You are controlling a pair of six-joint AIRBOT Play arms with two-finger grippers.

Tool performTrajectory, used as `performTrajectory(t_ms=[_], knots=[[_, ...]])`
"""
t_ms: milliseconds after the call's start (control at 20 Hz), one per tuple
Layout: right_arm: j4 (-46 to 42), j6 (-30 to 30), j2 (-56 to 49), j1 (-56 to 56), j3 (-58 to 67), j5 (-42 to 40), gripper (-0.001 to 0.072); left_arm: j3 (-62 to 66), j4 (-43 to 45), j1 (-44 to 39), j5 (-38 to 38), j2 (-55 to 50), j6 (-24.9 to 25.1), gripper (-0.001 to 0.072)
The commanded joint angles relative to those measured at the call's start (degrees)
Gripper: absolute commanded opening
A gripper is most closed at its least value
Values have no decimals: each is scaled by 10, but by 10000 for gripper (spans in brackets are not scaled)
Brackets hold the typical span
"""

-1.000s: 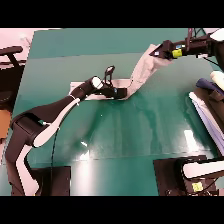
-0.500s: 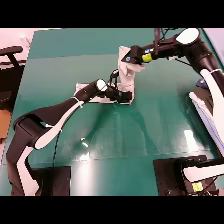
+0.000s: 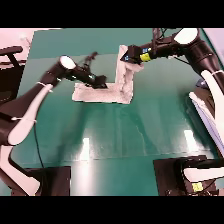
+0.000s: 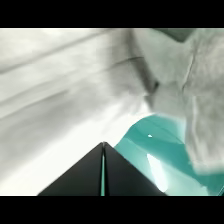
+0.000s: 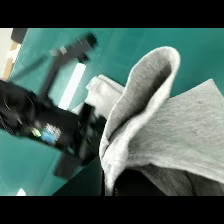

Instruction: Fold the shirts.

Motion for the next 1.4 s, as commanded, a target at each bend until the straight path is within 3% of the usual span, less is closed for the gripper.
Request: performTrajectory(t_ms=[0,250,500,550,600,650,800,850,1050,1150,1350], knots=[[-2,16,-18,34,0,-19,12,1,48,77,-50,63,6,19],[-2,49,-93,110,0,-102,12,1,64,180,-68,196,3,20],[17,78,-175,177,0,-165,19,1,66,233,-77,301,8,20],[46,76,-186,184,0,-172,84,1,72,235,-80,312,11,20],[86,63,-196,190,0,-172,314,1,90,234,-85,319,13,20],[134,29,-199,195,1,-172,458,1,96,235,-94,322,13,20],[283,-109,-181,197,1,-160,490,1,106,235,-112,322,11,21],[284,-113,-163,191,1,-160,576,1,105,235,-112,322,11,21],[160,-80,-80,116,0,-109,604,1,87,235,-114,322,11,21],[70,-40,-40,55,0,-63,663,1,86,234,-114,322,11,21],[-13,-4,-24,-93,-22,118,664,1,86,234,-114,322,11,21]])
